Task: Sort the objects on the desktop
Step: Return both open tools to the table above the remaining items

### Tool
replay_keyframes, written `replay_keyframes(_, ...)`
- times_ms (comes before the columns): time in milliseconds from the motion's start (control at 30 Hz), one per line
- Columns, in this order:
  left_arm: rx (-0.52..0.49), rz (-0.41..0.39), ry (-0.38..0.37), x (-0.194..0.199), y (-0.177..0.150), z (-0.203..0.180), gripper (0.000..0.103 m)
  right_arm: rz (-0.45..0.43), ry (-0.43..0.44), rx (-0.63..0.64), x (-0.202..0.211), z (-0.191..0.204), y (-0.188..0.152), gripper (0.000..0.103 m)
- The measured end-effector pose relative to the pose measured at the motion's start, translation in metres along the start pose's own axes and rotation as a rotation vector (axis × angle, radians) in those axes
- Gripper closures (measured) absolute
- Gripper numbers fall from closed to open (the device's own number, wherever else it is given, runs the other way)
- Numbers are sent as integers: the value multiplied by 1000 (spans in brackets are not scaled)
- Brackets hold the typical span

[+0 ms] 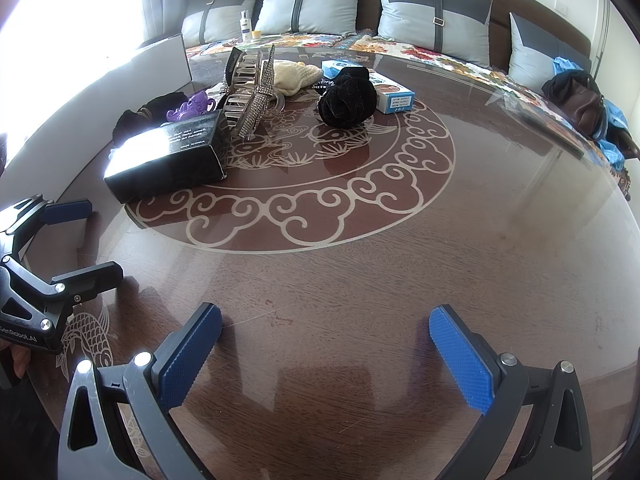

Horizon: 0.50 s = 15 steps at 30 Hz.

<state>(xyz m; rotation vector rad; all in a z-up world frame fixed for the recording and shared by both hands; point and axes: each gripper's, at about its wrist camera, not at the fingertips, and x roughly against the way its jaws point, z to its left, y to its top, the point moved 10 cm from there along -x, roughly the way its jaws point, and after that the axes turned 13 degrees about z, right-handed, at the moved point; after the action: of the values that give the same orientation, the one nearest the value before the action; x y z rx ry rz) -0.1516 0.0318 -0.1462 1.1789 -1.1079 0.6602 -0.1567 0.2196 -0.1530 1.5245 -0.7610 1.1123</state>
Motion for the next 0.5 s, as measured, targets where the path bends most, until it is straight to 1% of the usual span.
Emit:
replay_keyframes(367,7,5,7,1,-2,2,0,0,0,0,0,0,0,0)
replay_keyframes(500,7,16,7,6,-16,2,0,0,0,0,0,0,0,0)
